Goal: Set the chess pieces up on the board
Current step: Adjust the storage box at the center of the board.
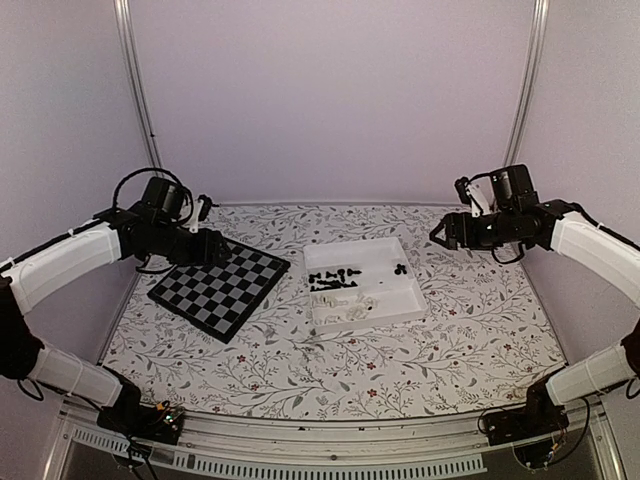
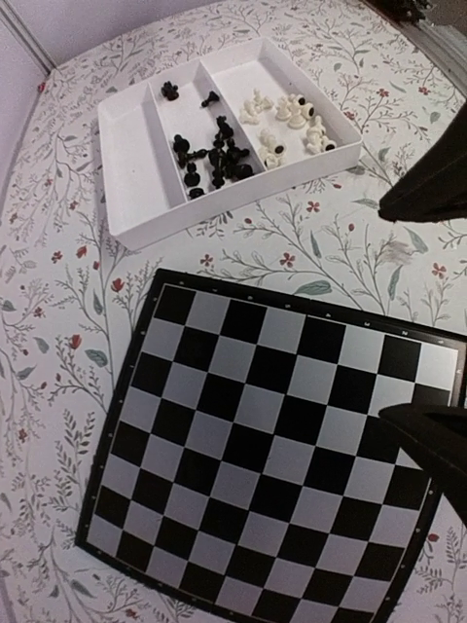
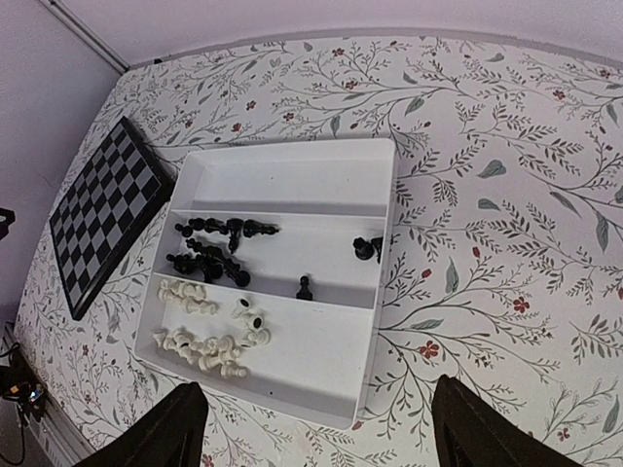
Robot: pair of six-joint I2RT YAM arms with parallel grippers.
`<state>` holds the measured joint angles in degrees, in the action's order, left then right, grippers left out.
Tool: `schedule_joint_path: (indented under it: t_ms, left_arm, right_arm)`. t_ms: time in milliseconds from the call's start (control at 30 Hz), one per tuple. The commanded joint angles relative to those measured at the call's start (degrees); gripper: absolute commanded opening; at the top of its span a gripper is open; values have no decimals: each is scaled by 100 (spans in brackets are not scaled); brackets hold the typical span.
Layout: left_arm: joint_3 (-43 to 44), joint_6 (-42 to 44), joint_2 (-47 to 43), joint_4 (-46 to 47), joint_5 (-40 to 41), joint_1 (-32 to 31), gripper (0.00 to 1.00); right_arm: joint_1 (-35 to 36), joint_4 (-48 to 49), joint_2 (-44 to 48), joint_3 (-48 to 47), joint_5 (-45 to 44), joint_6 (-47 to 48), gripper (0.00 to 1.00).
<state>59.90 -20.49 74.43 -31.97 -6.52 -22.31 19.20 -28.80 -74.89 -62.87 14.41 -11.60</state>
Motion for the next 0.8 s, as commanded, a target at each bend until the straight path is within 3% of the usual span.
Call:
schedule_joint_path:
  t_ms: [0,133,300,767]
  left_arm:
    - [-265,-124,122,36,-566,46,62]
    - [-164,-225,609,318,-902,-79,57]
    - [66,-363,1388,800,-1057,-342,43]
    - [1961,-498,4102,1036,-1184,-1197,1]
  right_arm:
    - [47,-219,-174,236,377,-50,82]
    - [52,-225,-304,390,310,-101,79]
    - [42,-302,-483,361,330,-106,77]
    - [-22,-406,-198,635,341,-58,77]
